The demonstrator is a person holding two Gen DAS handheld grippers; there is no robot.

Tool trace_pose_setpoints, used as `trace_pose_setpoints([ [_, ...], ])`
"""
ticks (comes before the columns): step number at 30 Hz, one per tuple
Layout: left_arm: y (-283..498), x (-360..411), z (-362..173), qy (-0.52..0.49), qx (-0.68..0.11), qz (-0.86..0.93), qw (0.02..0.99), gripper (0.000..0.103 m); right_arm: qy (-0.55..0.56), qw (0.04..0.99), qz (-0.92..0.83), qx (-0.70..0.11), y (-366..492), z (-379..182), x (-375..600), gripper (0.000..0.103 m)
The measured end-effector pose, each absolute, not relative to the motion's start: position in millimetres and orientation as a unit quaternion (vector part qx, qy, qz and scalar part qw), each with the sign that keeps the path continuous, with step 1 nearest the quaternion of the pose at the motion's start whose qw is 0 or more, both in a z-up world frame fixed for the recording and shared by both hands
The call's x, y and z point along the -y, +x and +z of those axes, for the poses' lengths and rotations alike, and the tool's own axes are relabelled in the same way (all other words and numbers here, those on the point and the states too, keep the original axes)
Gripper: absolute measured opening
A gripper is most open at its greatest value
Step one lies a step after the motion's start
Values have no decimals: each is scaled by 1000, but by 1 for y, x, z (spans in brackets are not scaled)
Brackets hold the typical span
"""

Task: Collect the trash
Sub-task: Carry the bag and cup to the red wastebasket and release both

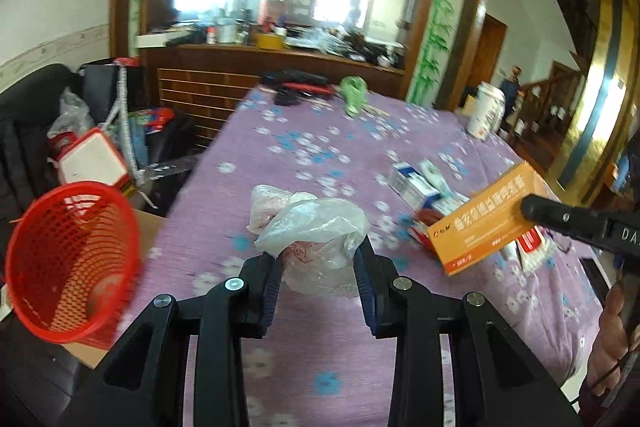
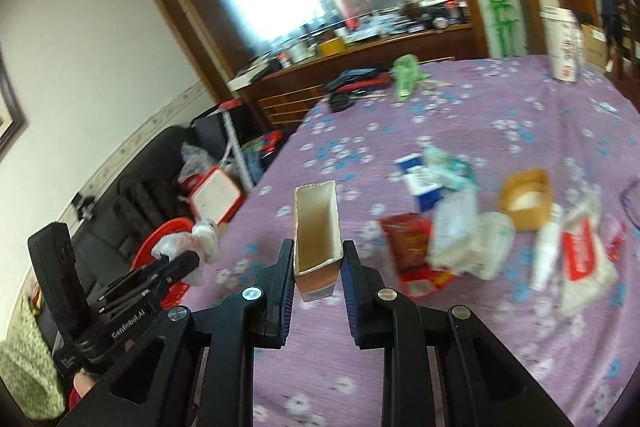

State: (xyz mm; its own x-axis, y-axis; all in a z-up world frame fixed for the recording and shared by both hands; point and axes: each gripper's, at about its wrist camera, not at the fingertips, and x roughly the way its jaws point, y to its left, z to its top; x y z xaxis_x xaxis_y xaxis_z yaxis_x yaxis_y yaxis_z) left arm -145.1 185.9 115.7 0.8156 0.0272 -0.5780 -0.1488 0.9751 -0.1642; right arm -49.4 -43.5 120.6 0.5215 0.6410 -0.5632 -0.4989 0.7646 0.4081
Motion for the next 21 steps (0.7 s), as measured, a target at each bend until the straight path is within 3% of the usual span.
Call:
trace_pose_setpoints([
  [10, -185, -275, 128, -121, -281, 138, 942, 33, 53, 838, 408, -359, -56, 140, -64, 24],
  [21, -206, -367, 96, -159, -304, 213, 915, 33, 19, 795, 470, -384, -55, 127, -195, 24],
])
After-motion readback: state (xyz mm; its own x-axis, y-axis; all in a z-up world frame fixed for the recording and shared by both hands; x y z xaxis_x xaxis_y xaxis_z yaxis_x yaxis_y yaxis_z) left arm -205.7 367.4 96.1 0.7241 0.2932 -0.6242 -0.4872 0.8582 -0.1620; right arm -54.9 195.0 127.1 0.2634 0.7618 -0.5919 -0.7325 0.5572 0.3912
